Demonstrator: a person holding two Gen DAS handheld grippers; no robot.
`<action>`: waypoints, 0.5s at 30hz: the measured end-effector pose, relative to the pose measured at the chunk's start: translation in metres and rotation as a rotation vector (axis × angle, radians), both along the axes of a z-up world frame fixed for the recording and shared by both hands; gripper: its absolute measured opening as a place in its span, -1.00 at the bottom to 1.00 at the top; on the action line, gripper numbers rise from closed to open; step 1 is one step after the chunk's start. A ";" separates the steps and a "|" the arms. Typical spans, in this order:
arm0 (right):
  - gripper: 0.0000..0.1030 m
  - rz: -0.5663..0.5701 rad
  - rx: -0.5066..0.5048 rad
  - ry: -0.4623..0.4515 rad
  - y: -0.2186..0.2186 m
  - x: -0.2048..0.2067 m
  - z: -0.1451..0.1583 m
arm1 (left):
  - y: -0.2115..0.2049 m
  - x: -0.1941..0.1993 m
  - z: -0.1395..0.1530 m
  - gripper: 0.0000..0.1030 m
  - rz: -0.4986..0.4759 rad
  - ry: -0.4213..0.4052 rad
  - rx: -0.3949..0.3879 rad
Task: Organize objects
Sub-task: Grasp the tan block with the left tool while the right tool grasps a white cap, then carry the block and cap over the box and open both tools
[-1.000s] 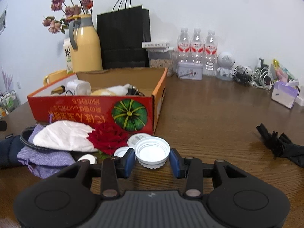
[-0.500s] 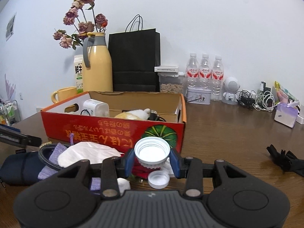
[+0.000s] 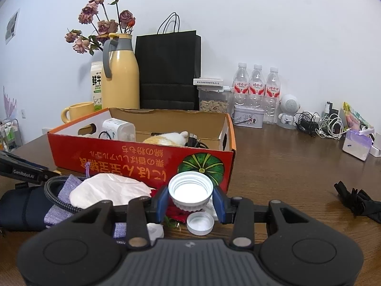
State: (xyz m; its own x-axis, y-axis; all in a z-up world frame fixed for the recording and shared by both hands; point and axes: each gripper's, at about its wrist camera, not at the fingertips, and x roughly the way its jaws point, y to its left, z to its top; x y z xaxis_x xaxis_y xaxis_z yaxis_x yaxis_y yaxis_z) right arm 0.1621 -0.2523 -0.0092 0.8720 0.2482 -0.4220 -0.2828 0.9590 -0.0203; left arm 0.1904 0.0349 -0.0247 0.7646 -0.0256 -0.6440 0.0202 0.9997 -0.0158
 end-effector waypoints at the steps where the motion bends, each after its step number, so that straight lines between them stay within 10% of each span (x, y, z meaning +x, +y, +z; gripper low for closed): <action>1: -0.25 -0.001 0.000 0.001 0.000 0.000 0.000 | 0.001 -0.001 -0.001 -0.58 0.003 -0.005 -0.006; 15: -0.25 0.011 -0.027 -0.041 0.014 -0.004 0.002 | 0.010 -0.022 0.024 -0.58 0.027 -0.132 -0.066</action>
State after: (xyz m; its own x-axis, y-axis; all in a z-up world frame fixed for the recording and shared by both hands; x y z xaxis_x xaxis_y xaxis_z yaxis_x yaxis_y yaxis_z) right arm 0.1578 -0.2382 -0.0069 0.8862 0.2469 -0.3921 -0.2915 0.9549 -0.0575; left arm 0.1684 0.0453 -0.0010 0.8436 -0.0423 -0.5354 -0.0009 0.9968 -0.0801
